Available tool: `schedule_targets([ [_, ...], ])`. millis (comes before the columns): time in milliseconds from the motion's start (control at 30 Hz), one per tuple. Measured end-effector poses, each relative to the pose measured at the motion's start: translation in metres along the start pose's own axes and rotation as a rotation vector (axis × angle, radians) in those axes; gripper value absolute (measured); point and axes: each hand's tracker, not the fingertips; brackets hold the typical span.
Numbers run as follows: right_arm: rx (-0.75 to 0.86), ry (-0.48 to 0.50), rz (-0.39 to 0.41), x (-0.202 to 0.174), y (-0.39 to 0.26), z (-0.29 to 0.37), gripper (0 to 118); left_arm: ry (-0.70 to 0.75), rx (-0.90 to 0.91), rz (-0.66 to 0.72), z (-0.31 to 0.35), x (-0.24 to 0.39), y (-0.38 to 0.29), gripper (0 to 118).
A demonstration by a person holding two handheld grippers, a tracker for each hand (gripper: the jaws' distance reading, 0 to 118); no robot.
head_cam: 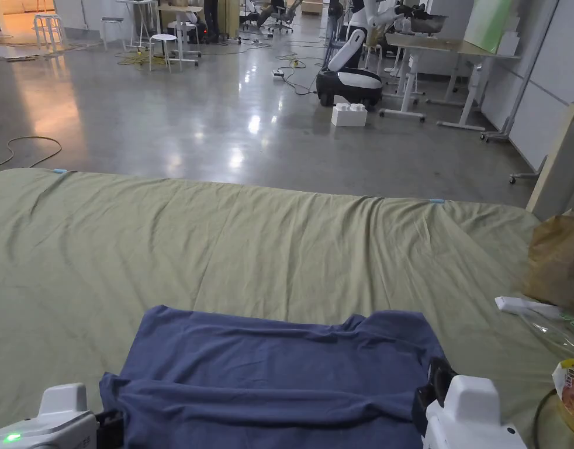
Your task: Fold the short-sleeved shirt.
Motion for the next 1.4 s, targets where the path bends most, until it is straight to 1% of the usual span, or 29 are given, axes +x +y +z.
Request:
schedule_targets([
  [67,-0.022,0.002,0.002,0.001,-0.005,0.000,2,0.023,-0.058,-0.006,-0.015,0.000,-0.004,68],
  [200,-0.064,0.003,0.006,0.005,-0.011,-0.001,2,0.085,-0.178,-0.069,-0.046,0.006,-0.014,70],
  [233,-0.074,0.000,0.008,0.006,-0.013,-0.001,2,0.062,-0.135,-0.061,-0.043,0.005,-0.017,70],
  [267,-0.081,-0.001,0.008,0.007,-0.015,-0.002,2,0.069,-0.119,-0.072,-0.041,0.007,-0.017,69],
  [367,-0.106,-0.003,0.013,0.013,-0.021,-0.002,2,0.085,-0.134,-0.105,-0.042,0.015,-0.015,67],
  [433,-0.121,-0.005,0.020,0.017,-0.024,-0.002,2,0.060,-0.142,-0.115,-0.040,0.018,-0.013,52],
  [500,-0.137,-0.015,0.025,0.023,-0.027,-0.002,3,0.037,-0.133,-0.151,-0.031,0.026,-0.014,24],
  [533,-0.152,-0.027,0.026,0.028,-0.029,-0.004,3,0.000,-0.132,-0.164,-0.030,0.028,-0.014,14],
  [567,-0.172,-0.042,0.028,0.033,-0.032,-0.005,10,0.005,-0.138,-0.162,-0.031,0.028,-0.015,13],
  [600,-0.214,-0.053,0.019,0.040,-0.035,-0.008,21,0.012,-0.138,-0.165,-0.031,0.028,-0.015,12],
  [633,-0.240,-0.041,0.007,0.048,-0.038,-0.012,36,0.005,-0.135,-0.161,-0.030,0.024,-0.015,11],
  [667,-0.302,-0.012,-0.017,0.058,-0.043,-0.018,54,-0.011,-0.128,-0.150,-0.027,0.021,-0.015,11],
  [700,-0.384,0.006,-0.039,0.065,-0.049,-0.023,66,-0.016,-0.120,-0.161,-0.024,0.020,-0.016,11],
  [733,-0.401,-0.007,-0.004,0.072,-0.051,-0.030,74,-0.017,-0.104,-0.190,-0.020,0.020,-0.017,11],
  [767,-0.474,-0.011,0.004,0.078,-0.058,-0.036,77,-0.017,-0.090,-0.219,-0.016,0.022,-0.018,11],
  [800,-0.530,-0.018,0.020,0.082,-0.063,-0.043,77,-0.016,-0.085,-0.227,-0.013,0.022,-0.019,11],
  [867,-0.568,-0.003,0.031,0.089,-0.071,-0.054,77,-0.021,-0.079,-0.214,-0.008,0.021,-0.017,11],
  [1000,-0.658,0.063,-0.026,0.095,-0.085,-0.081,77,-0.023,-0.059,-0.198,-0.003,0.019,-0.014,11],
  [1067,-0.734,0.103,-0.020,0.093,-0.093,-0.097,75,-0.021,-0.053,-0.207,-0.002,0.020,-0.014,11],
  [1100,-0.768,0.111,-0.013,0.091,-0.097,-0.102,67,-0.020,-0.052,-0.211,-0.002,0.021,-0.014,11],
  [1133,-0.813,0.134,-0.008,0.087,-0.102,-0.107,50,-0.020,-0.052,-0.213,-0.001,0.021,-0.013,11],
  [1167,-0.843,0.170,-0.019,0.084,-0.107,-0.109,44,-0.019,-0.053,-0.212,-0.001,0.022,-0.013,11],
  [1200,-0.847,0.200,-0.032,0.081,-0.111,-0.110,43,-0.019,-0.054,-0.211,-0.001,0.022,-0.013,11],
  [1233,-0.783,0.143,0.019,0.077,-0.112,-0.105,39,-0.019,-0.053,-0.210,0.000,0.021,-0.014,11],
  [1267,-0.781,0.148,0.051,0.074,-0.111,-0.104,24,-0.020,-0.052,-0.210,0.001,0.022,-0.013,11],
  [1300,-0.783,0.151,0.057,0.073,-0.110,-0.103,24,-0.020,-0.050,-0.210,0.001,0.022,-0.013,11],
  [1333,-0.781,0.163,0.040,0.075,-0.107,-0.103,20,-0.021,-0.049,-0.212,0.002,0.023,-0.013,11],
  [1367,-0.777,0.192,0.014,0.074,-0.105,-0.100,14,-0.022,-0.049,-0.214,0.003,0.023,-0.012,11],
  [1400,-0.778,0.189,0.018,0.074,-0.102,-0.098,12,-0.023,-0.047,-0.214,0.001,0.021,-0.012,11],
])
